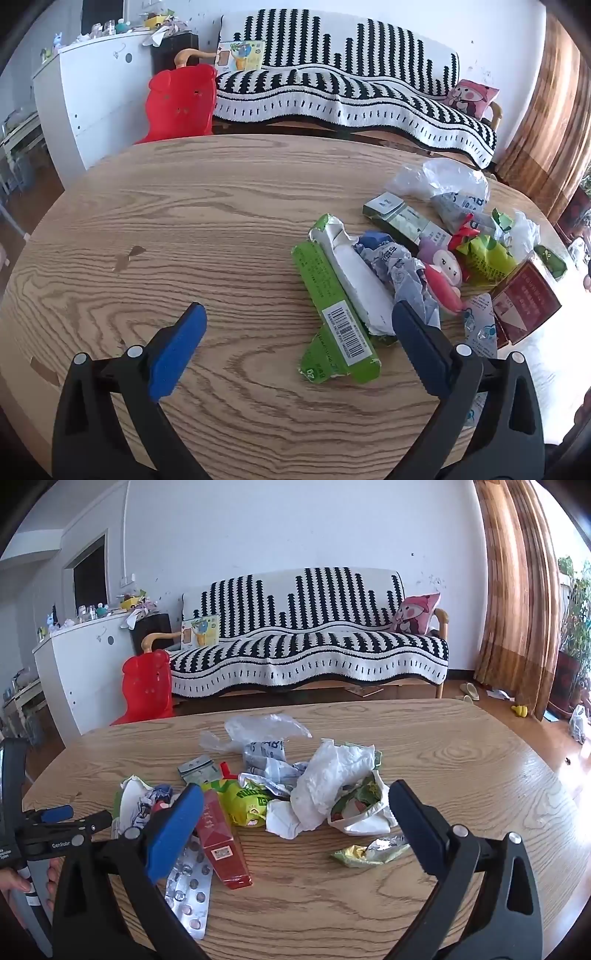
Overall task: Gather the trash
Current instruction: 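Move both grippers toward the trash pile on the table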
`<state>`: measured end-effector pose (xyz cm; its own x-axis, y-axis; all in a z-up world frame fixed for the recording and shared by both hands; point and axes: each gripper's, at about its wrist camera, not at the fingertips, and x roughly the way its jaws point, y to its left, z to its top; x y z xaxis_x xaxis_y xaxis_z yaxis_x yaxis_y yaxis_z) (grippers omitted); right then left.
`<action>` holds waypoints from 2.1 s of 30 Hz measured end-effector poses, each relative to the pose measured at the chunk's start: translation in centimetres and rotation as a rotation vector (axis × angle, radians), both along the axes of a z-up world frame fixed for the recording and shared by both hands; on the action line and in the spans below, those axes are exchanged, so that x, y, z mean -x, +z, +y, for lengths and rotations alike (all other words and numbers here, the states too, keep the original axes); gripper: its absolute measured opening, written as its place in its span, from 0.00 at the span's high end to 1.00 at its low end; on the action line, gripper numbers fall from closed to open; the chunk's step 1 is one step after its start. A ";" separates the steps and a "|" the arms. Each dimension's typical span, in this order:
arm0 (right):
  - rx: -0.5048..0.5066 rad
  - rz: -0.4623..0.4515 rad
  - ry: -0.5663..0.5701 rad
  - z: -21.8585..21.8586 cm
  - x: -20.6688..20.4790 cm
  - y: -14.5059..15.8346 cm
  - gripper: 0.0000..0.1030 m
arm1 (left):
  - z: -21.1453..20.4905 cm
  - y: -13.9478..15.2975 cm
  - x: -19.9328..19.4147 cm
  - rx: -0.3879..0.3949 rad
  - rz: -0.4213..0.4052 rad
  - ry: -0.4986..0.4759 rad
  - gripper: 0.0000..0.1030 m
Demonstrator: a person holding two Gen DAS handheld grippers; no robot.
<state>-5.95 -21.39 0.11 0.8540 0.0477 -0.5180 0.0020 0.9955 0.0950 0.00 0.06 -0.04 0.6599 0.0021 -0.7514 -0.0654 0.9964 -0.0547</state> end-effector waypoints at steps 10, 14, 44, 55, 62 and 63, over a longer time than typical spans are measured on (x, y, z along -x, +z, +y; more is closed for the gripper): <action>-0.022 0.016 -0.009 -0.3 0.0 -0.2 0.06 | -0.7 -0.7 0.0 -0.013 0.002 0.007 0.05; -0.014 0.003 -0.010 -0.2 -0.2 0.1 0.06 | -0.6 -0.8 -0.1 -0.007 0.004 0.005 0.05; -0.027 0.019 -0.017 -0.7 -0.2 0.0 0.06 | 0.4 -1.8 -0.7 0.018 0.039 0.013 0.05; -0.043 0.004 -0.018 -0.7 -0.1 0.0 0.06 | 0.9 -3.0 -1.5 0.006 0.084 0.020 0.05; -0.044 0.018 -0.028 -0.7 -0.2 -0.3 0.06 | 3.2 -2.9 -1.8 -0.068 0.114 0.086 0.05; -0.041 0.008 -0.031 -0.8 -0.2 -0.3 0.06 | 3.5 -2.8 -1.8 -0.077 0.116 0.098 0.05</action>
